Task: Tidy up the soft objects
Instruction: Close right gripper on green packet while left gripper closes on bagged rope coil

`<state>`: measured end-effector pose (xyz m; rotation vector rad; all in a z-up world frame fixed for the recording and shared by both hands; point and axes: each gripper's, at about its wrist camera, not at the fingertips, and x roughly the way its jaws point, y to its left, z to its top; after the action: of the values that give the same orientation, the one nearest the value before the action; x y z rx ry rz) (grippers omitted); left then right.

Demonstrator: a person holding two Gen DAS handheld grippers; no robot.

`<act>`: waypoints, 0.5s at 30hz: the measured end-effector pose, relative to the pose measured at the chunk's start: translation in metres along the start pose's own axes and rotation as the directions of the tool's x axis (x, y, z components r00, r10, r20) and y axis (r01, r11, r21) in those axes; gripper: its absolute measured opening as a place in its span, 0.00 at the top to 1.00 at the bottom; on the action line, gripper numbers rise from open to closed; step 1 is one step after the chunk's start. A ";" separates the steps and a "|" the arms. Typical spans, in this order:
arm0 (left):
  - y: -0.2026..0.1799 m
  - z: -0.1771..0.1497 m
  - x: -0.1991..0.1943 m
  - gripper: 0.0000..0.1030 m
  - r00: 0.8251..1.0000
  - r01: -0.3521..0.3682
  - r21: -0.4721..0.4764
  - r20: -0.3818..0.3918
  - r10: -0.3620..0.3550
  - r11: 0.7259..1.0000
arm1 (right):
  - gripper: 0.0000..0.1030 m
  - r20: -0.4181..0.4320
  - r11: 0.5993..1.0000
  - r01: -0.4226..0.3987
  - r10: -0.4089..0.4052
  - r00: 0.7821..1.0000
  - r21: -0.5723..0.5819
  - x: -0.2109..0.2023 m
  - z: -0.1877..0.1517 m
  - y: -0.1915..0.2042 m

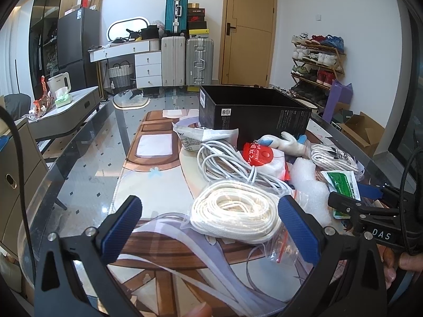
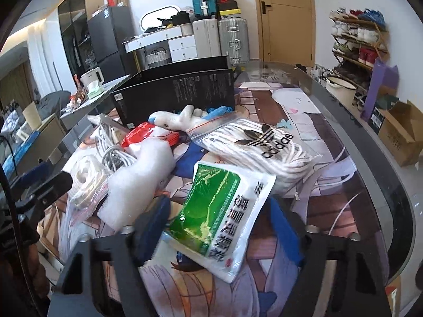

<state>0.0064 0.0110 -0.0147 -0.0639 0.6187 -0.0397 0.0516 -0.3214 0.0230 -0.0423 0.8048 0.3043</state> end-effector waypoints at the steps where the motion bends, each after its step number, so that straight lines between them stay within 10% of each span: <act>1: 0.000 0.000 0.000 0.00 1.000 0.001 0.000 -0.002 -0.001 1.000 | 0.39 0.000 1.000 0.000 0.000 1.000 -0.008 -0.001 -0.001 0.000; 15: 0.001 0.001 0.007 0.00 0.994 0.085 0.030 -0.077 -0.083 0.996 | 0.64 0.021 0.994 -0.106 0.106 0.994 -0.017 -0.011 -0.008 -0.010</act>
<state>0.0125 0.0114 -0.0178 -0.0561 0.6904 -0.1345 0.0415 -0.3346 0.0244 -0.0115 0.7845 0.4113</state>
